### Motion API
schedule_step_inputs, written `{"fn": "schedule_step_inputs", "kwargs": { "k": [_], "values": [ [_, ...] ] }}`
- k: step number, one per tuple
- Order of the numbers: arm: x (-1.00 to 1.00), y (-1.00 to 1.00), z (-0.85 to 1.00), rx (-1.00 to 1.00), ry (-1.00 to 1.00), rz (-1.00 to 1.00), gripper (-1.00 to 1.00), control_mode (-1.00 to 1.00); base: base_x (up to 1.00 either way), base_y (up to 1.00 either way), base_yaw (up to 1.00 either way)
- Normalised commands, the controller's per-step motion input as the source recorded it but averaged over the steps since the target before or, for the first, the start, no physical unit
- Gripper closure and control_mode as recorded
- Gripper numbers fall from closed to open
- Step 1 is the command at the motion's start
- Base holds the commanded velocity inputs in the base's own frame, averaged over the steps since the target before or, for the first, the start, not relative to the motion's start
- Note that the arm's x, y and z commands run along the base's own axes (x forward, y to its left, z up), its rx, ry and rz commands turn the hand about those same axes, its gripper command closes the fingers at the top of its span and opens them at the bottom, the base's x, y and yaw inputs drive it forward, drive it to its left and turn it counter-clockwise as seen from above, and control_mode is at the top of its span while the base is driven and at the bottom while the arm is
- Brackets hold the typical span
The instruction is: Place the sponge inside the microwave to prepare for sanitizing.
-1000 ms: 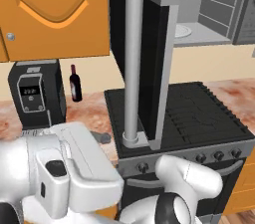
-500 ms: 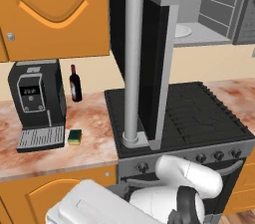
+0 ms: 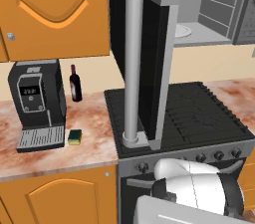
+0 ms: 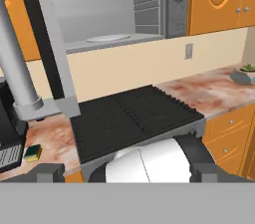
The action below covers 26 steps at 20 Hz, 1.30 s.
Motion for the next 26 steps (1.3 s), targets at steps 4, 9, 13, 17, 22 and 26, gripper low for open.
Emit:
{"fn": "schedule_step_inputs", "kwargs": {
  "k": [4,9,13,17,22,26],
  "values": [
    [-0.12,-0.70,0.17,0.45,0.39,0.15,-1.00,-1.00,0.00,0.00,0.00],
    [-0.09,-0.74,0.16,0.52,0.45,0.08,-1.00,-1.00,0.00,0.00,0.00],
    [-0.08,-0.73,0.19,0.56,0.46,0.08,-1.00,-1.00,0.00,0.00,0.00],
    [0.00,-0.60,0.06,0.50,0.50,0.06,-1.00,-1.00,0.00,0.00,0.00],
    [0.42,-0.35,-0.06,0.27,0.50,0.02,-1.00,-1.00,0.00,0.00,0.00],
    [0.97,-0.14,-0.05,-0.03,0.34,-0.02,-1.00,-1.00,0.00,0.00,0.00]
  ]
}}
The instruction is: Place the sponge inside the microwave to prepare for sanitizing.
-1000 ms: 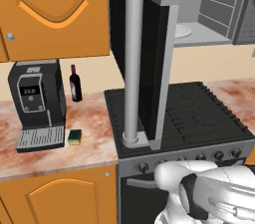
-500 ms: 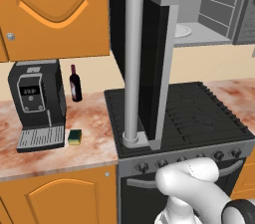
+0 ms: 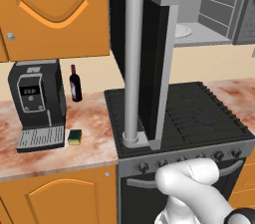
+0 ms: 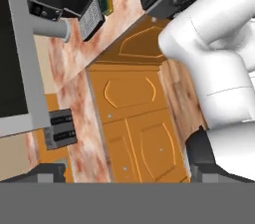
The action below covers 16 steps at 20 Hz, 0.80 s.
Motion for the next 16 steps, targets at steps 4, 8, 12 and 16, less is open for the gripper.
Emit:
{"fn": "schedule_step_inputs", "kwargs": {
  "k": [4,8,12,16],
  "values": [
    [0.86,0.00,-0.25,-0.03,0.04,0.00,-1.00,-1.00,0.00,0.00,0.00],
    [0.63,0.03,-0.36,0.00,-0.01,0.00,-1.00,-1.00,0.00,0.00,0.00],
    [0.63,0.25,-0.33,0.00,0.01,0.00,-1.00,-1.00,0.00,0.00,0.00],
    [0.53,0.24,-0.29,0.01,0.00,0.00,-1.00,-1.00,0.00,0.00,0.00]
  ]
}}
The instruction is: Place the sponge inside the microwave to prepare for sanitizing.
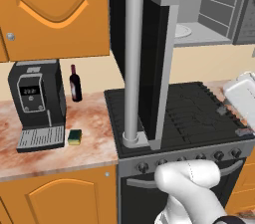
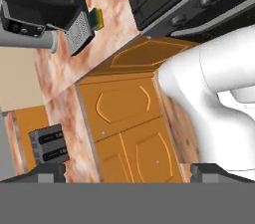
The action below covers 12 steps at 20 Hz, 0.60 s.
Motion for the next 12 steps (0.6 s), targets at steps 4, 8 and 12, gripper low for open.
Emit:
{"fn": "schedule_step_inputs", "kwargs": {
  "k": [4,8,12],
  "values": [
    [0.58,0.00,-0.50,-0.19,-0.05,0.00,-1.00,-1.00,0.00,0.00,0.00],
    [0.55,0.02,-0.56,-0.25,-0.12,0.01,-1.00,-1.00,0.00,0.00,0.00],
    [0.43,0.14,-0.24,-0.25,-0.23,0.09,-1.00,-1.00,0.00,0.00,0.00]
  ]
}}
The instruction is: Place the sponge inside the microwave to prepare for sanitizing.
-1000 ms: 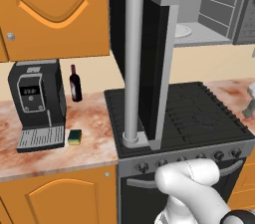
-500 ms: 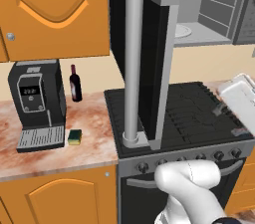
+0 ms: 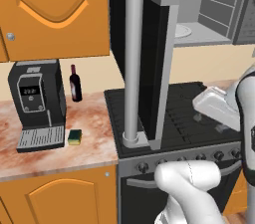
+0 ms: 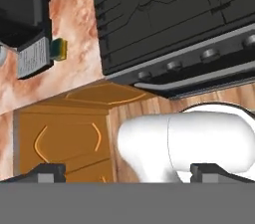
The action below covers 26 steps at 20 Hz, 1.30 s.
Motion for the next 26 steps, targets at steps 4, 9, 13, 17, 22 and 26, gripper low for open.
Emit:
{"fn": "schedule_step_inputs", "kwargs": {
  "k": [4,9,13,17,22,26],
  "values": [
    [0.46,0.04,-0.44,-0.18,-0.30,0.30,-1.00,-1.00,0.00,0.00,0.00],
    [0.12,0.15,-0.55,-0.17,-0.26,0.34,-1.00,-1.00,0.00,0.00,0.00],
    [0.30,0.14,-0.08,-0.19,-0.15,0.22,-1.00,-1.00,0.00,0.00,0.00],
    [0.20,0.18,-0.04,-0.15,-0.21,0.06,-1.00,-1.00,0.00,0.00,0.00],
    [0.32,0.17,-0.23,-0.12,-0.23,0.11,-1.00,-1.00,0.00,0.00,0.00],
    [0.64,0.02,-0.41,0.00,0.00,0.00,-1.00,-1.00,0.00,0.00,0.00]
  ]
}}
